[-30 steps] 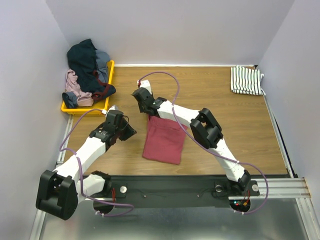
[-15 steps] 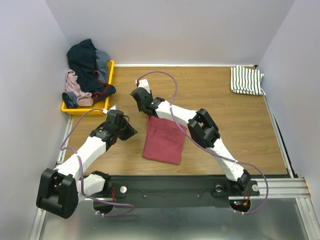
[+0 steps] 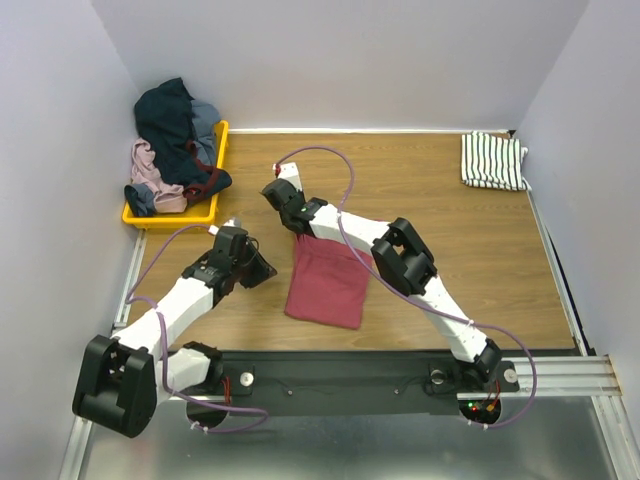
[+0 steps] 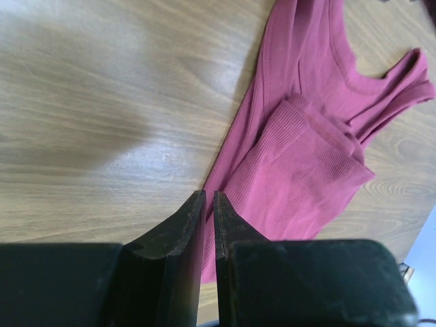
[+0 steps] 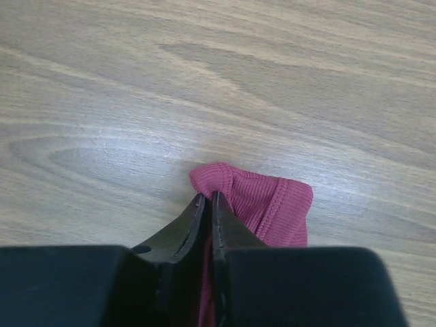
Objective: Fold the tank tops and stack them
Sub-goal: Fold the tank top
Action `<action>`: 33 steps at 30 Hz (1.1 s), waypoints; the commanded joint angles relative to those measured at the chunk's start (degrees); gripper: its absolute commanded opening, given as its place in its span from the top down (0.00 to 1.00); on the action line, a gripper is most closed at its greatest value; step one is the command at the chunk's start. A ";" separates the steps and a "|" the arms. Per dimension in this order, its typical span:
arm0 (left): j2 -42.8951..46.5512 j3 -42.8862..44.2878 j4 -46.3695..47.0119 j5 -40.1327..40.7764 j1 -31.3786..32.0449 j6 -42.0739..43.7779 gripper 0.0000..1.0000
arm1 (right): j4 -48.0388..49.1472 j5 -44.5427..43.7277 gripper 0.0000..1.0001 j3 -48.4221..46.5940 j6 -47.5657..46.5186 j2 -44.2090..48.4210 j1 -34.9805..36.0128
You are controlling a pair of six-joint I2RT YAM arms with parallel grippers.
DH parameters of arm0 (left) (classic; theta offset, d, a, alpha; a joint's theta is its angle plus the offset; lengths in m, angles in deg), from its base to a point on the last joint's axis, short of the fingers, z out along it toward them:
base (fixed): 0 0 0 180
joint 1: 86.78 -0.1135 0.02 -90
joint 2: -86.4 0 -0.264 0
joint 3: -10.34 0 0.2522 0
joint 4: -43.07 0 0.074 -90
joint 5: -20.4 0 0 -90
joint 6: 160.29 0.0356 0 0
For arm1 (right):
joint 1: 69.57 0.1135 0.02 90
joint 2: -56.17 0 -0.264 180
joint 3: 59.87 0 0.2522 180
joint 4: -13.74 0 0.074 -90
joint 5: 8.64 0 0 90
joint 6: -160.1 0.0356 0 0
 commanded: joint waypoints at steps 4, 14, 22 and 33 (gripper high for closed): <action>3.00 -1.85 4.68 -3.89 0.84 0.70 0.78 | 1.61 -0.33 0.97 1.91 3.93 6.25 -0.45; 3.80 -3.43 6.00 -0.73 9.19 -1.76 0.70 | 9.26 6.10 1.00 12.63 8.33 16.80 -3.52; 0.11 -4.04 9.25 -0.47 14.82 -4.22 0.71 | 12.95 10.75 1.00 21.86 12.90 21.81 -7.56; -5.26 -9.23 8.81 5.33 16.67 -11.86 0.89 | 19.19 13.13 1.00 36.35 14.84 27.96 -11.61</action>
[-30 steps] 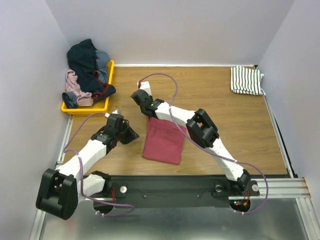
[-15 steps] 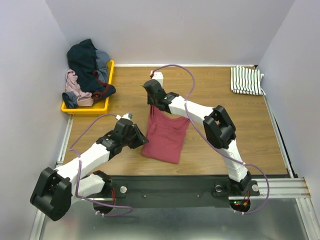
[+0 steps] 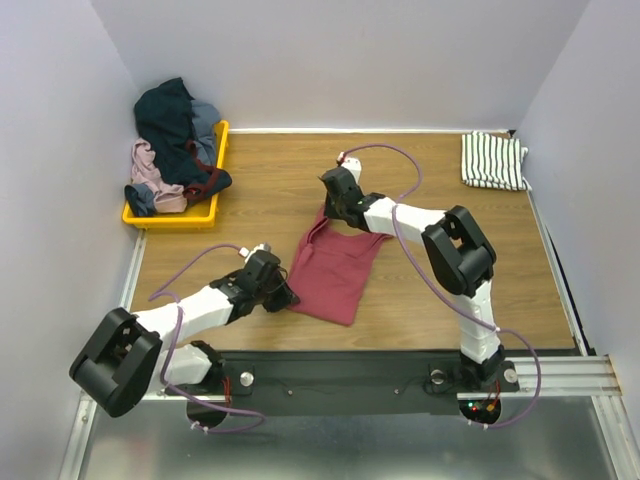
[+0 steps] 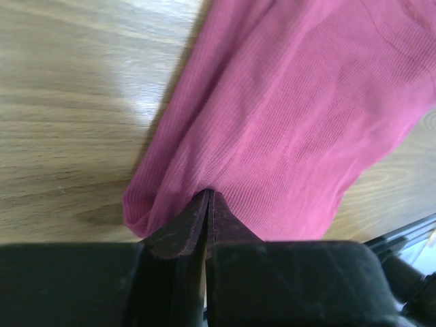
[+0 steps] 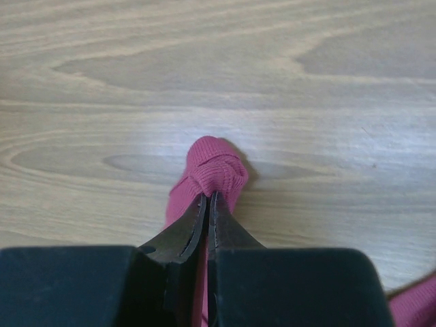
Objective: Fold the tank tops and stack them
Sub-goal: Fold the tank top
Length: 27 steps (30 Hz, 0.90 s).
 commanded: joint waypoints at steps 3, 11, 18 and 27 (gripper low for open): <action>0.38 -2.46 0.03 3.35 0.06 -4.22 0.92 | 8.22 1.24 1.00 6.44 1.50 6.24 -2.68; -0.85 -3.60 -0.15 2.03 -0.12 -5.01 0.94 | 16.40 3.44 1.00 12.50 0.72 6.86 -6.02; -1.81 -4.04 0.64 1.15 -0.03 -5.02 0.95 | 20.89 7.92 1.00 13.65 1.06 4.32 -9.36; 0.46 2.19 -1.20 -0.61 -0.03 0.34 0.94 | 22.30 11.35 0.98 14.27 1.94 3.87 -10.50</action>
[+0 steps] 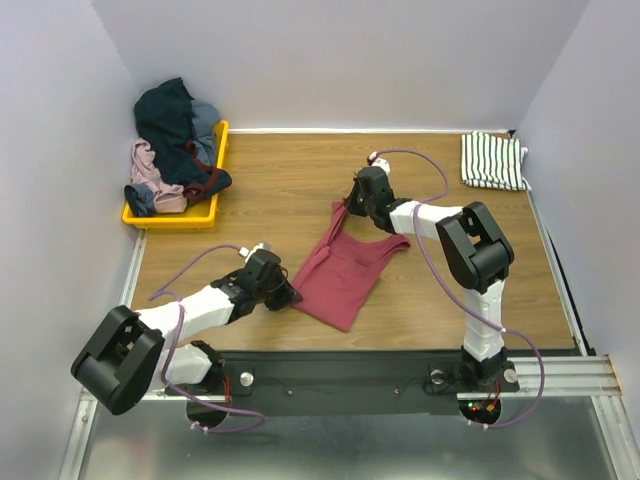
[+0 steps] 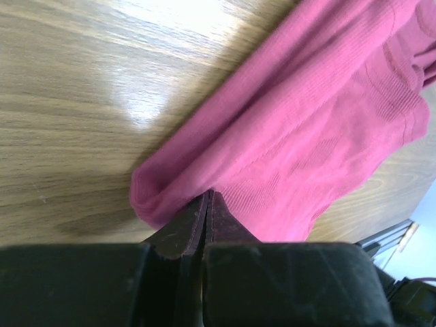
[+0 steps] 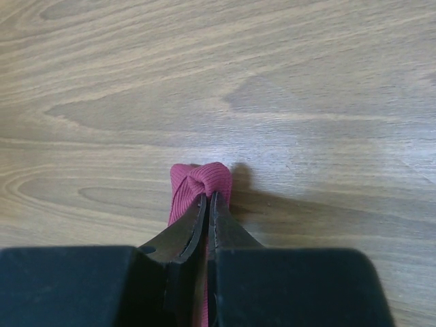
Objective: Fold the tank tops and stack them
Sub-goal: Fold the tank top
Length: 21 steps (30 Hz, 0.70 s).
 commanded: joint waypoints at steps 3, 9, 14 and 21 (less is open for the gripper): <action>4.65 8.03 -8.24 1.14 0.03 7.59 0.85 | 4.92 -0.10 0.93 0.87 0.22 1.76 -0.73; 7.48 16.83 -15.10 4.66 -0.40 12.87 0.69 | 2.90 -0.54 0.69 1.31 0.22 5.09 -0.91; 5.55 16.85 -17.66 7.92 -2.95 12.96 0.67 | -2.01 -0.28 0.38 1.22 -1.89 10.36 -0.73; 4.84 13.69 -14.76 3.80 -5.59 14.10 0.62 | -14.31 1.22 0.28 4.55 -4.79 20.73 2.42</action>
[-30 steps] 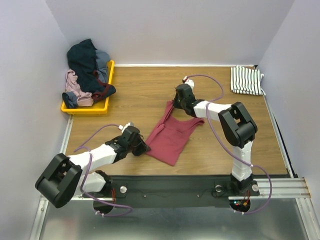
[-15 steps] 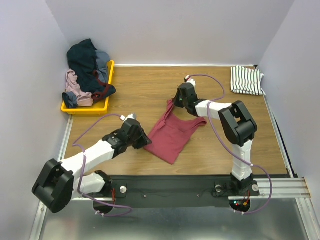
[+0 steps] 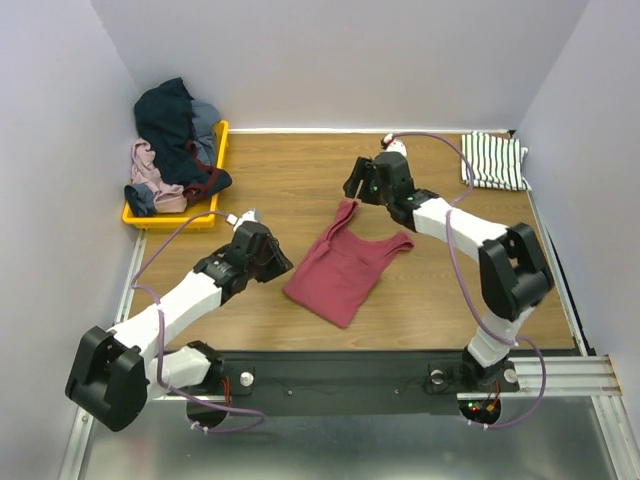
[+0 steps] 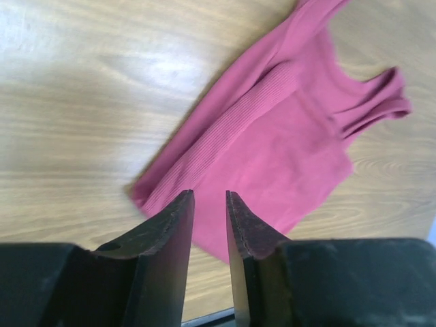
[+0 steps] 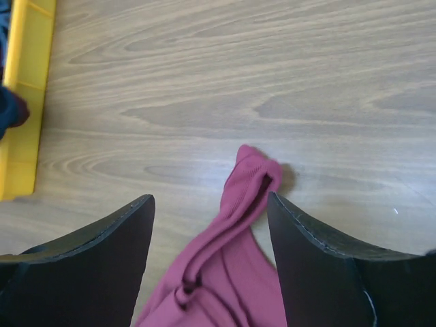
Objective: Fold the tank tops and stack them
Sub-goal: Fold the tank top
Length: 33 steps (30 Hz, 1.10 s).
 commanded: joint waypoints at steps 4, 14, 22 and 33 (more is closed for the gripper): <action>-1.35 -3.74 0.43 -2.99 -0.04 1.71 0.60 | -10.89 -3.80 0.28 8.91 -4.80 13.43 12.85; 0.85 -10.07 4.03 -5.80 -0.04 -1.19 0.51 | -21.43 -12.95 0.31 21.58 -0.68 23.81 33.44; -0.91 -12.88 9.47 -5.02 -0.04 -3.56 0.50 | -25.57 -16.64 0.31 18.86 -0.23 17.58 45.30; -4.51 -15.52 15.72 -3.97 -0.39 -6.46 0.54 | -30.32 -25.42 0.41 15.08 -0.32 6.68 49.10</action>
